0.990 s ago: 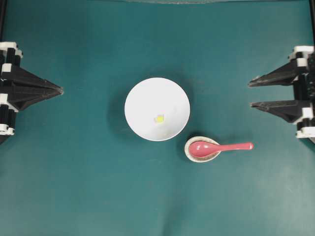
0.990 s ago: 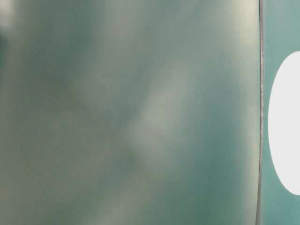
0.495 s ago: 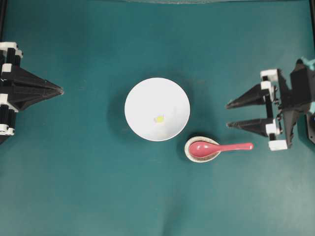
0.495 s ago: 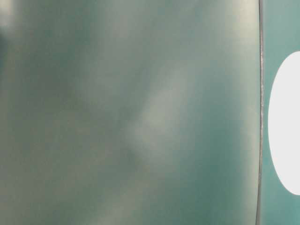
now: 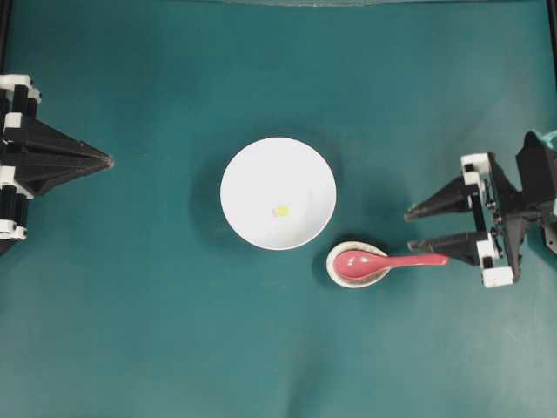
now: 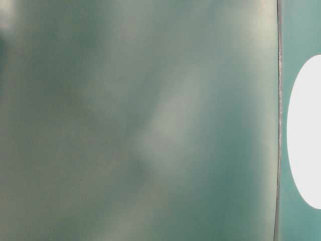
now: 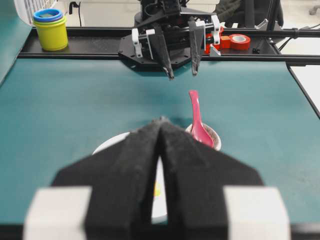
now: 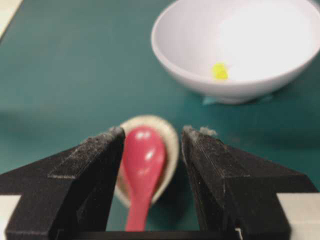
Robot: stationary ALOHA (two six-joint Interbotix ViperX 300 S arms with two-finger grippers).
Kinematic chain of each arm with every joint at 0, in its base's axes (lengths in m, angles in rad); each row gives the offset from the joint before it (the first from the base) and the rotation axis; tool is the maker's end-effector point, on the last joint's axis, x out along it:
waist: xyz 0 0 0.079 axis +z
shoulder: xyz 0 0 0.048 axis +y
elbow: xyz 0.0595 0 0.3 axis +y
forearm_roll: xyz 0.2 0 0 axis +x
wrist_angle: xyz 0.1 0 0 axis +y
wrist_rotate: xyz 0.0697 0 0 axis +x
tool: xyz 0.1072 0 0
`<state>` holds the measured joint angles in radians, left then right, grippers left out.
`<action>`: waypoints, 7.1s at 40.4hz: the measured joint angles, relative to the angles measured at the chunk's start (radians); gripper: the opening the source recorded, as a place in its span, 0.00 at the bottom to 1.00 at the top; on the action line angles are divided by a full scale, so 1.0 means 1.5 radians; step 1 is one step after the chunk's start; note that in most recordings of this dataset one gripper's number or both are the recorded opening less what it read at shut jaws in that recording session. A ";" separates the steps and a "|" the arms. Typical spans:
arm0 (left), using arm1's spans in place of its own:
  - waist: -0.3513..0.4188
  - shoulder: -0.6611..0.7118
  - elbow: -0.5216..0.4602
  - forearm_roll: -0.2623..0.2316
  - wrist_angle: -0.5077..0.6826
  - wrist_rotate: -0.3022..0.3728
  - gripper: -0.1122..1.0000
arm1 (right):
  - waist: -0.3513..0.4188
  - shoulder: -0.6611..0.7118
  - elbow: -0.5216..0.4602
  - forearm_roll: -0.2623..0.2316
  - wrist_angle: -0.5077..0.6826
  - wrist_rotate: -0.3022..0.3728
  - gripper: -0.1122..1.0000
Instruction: Scoop the yellow hexagonal prism block from the bowl with a spoon using the right arm.
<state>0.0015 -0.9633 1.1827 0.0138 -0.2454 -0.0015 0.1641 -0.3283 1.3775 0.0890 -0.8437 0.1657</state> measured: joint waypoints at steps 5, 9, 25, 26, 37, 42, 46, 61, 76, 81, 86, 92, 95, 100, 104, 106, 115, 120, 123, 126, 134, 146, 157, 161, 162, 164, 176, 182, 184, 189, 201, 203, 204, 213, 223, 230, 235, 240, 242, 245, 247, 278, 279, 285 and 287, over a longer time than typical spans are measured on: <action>0.000 0.000 0.000 0.000 0.000 0.000 0.10 | 0.021 0.044 0.007 0.002 -0.050 0.002 0.59; 0.000 0.001 0.000 0.000 0.000 0.001 0.10 | 0.030 0.078 0.013 0.002 -0.087 0.003 0.59; 0.000 0.001 0.000 0.000 -0.014 0.000 0.10 | 0.048 0.210 0.034 0.004 -0.225 0.028 0.59; 0.000 0.002 0.000 -0.001 -0.013 0.000 0.10 | 0.048 0.217 0.032 0.003 -0.227 0.028 0.59; 0.001 0.004 0.000 0.000 -0.013 0.000 0.10 | 0.051 0.269 0.017 0.003 -0.239 0.028 0.59; 0.000 0.004 0.000 0.000 -0.013 0.000 0.10 | 0.052 0.279 0.012 0.004 -0.241 0.028 0.59; 0.000 0.005 0.000 0.000 -0.013 0.000 0.10 | 0.053 0.286 0.009 0.003 -0.242 0.028 0.59; 0.000 0.005 0.000 -0.001 -0.013 0.000 0.10 | 0.060 0.310 -0.001 0.004 -0.242 0.028 0.59; 0.000 0.005 0.001 0.000 -0.012 0.000 0.10 | 0.062 0.329 -0.008 0.004 -0.242 0.018 0.59; 0.000 0.005 0.000 0.000 -0.013 0.001 0.10 | 0.063 0.329 -0.009 0.003 -0.242 0.009 0.59; 0.000 0.005 0.000 0.000 -0.012 0.000 0.10 | 0.062 0.329 -0.010 0.004 -0.235 -0.003 0.59; 0.000 0.005 0.000 0.000 -0.012 0.000 0.10 | 0.062 0.329 -0.011 0.003 -0.217 -0.017 0.59; 0.000 0.005 0.000 0.000 -0.012 0.000 0.10 | 0.063 0.329 -0.011 0.004 -0.214 -0.019 0.58; 0.000 0.005 0.000 0.000 -0.012 0.001 0.10 | 0.063 0.328 -0.011 0.003 -0.213 -0.019 0.54; 0.000 0.005 0.000 0.000 -0.012 0.000 0.10 | 0.062 0.329 -0.011 0.003 -0.213 -0.020 0.50; 0.001 0.005 0.001 0.000 -0.012 0.000 0.10 | 0.062 0.329 -0.012 0.003 -0.213 -0.020 0.48; 0.000 0.005 0.000 0.000 -0.012 0.000 0.10 | 0.063 0.329 -0.022 0.004 -0.213 -0.032 0.47; 0.000 0.005 0.000 -0.001 -0.012 0.000 0.10 | 0.062 0.329 -0.026 0.005 -0.213 -0.033 0.47; 0.001 0.005 0.000 0.000 -0.012 0.000 0.10 | 0.062 0.328 -0.027 0.005 -0.212 -0.033 0.47; 0.000 0.005 0.000 0.000 -0.013 0.000 0.10 | 0.063 0.329 -0.027 0.005 -0.212 -0.033 0.46; 0.000 0.005 0.000 0.000 -0.012 0.000 0.10 | 0.063 0.329 -0.026 0.017 -0.211 -0.033 0.46; 0.000 0.005 0.000 0.000 -0.012 0.000 0.10 | 0.063 0.329 -0.027 0.034 -0.187 -0.033 0.46; 0.000 0.006 0.000 0.000 -0.013 0.000 0.10 | 0.063 0.328 -0.029 0.034 -0.187 -0.033 0.46; 0.000 0.005 0.000 0.000 -0.012 0.000 0.10 | 0.062 0.329 -0.029 0.034 -0.187 -0.033 0.46; 0.000 0.005 0.000 0.000 -0.012 0.000 0.10 | 0.063 0.328 -0.029 0.034 -0.187 -0.033 0.46; 0.000 0.005 0.000 0.000 -0.013 0.000 0.10 | 0.063 0.328 -0.029 0.034 -0.187 -0.033 0.46; 0.000 0.006 0.001 0.000 -0.012 0.000 0.10 | 0.063 0.324 -0.027 0.034 -0.187 -0.033 0.46; 0.000 0.006 0.001 0.000 -0.012 0.000 0.10 | 0.063 0.323 -0.027 0.034 -0.187 -0.032 0.46; 0.000 0.005 0.001 0.000 -0.013 0.000 0.10 | 0.063 0.323 -0.026 0.034 -0.188 -0.033 0.46; 0.000 0.005 0.000 -0.001 -0.012 0.000 0.10 | 0.062 0.323 -0.027 0.034 -0.187 -0.033 0.46; 0.000 0.005 0.000 0.000 -0.012 0.000 0.10 | 0.063 0.316 -0.028 0.033 -0.187 -0.033 0.30; 0.000 0.005 0.000 0.000 -0.011 0.000 0.10 | 0.063 0.306 -0.028 0.033 -0.186 -0.033 0.30; 0.000 0.005 0.001 0.000 -0.010 0.000 0.10 | 0.063 0.301 -0.028 0.033 -0.185 -0.033 0.30; 0.000 0.005 0.000 0.000 -0.004 0.000 0.10 | 0.063 0.222 -0.030 0.032 -0.118 -0.035 0.30; 0.000 0.005 0.000 -0.001 -0.004 0.000 0.10 | 0.063 0.134 -0.042 0.032 0.035 -0.035 0.30; 0.000 0.005 0.001 0.000 -0.004 0.000 0.10 | 0.063 0.115 -0.052 0.032 0.086 -0.035 0.28; 0.000 0.005 0.001 0.000 -0.004 0.000 0.10 | 0.063 0.114 -0.057 0.032 0.091 -0.034 0.28; 0.001 0.005 0.000 0.000 -0.004 0.000 0.10 | 0.063 0.114 -0.058 0.033 0.091 -0.029 0.28; 0.000 0.005 0.001 0.000 -0.004 0.000 0.10 | 0.063 0.114 -0.058 0.034 0.092 -0.028 0.28; 0.000 0.005 0.000 0.000 -0.004 0.000 0.10 | 0.063 0.114 -0.059 0.035 0.094 -0.028 0.27; 0.000 0.005 0.000 0.000 -0.004 0.001 0.10 | 0.063 0.114 -0.059 0.036 0.094 -0.028 0.27; 0.001 0.005 0.000 0.000 -0.003 -0.008 0.10 | 0.063 0.111 -0.059 0.051 0.125 -0.025 0.44; 0.000 0.006 0.000 0.000 -0.004 -0.008 0.10 | 0.063 0.112 -0.058 0.051 0.126 -0.024 0.46; 0.000 0.006 0.001 0.000 -0.003 -0.007 0.10 | 0.063 0.112 -0.059 0.052 0.130 -0.024 0.57; 0.001 0.005 0.001 0.000 -0.003 -0.008 0.10 | 0.062 0.112 -0.059 0.051 0.130 -0.024 0.57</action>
<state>0.0031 -0.9557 1.1842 0.0138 -0.2500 -0.0138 0.2577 -0.1595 1.2885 0.1657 -0.6489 0.1304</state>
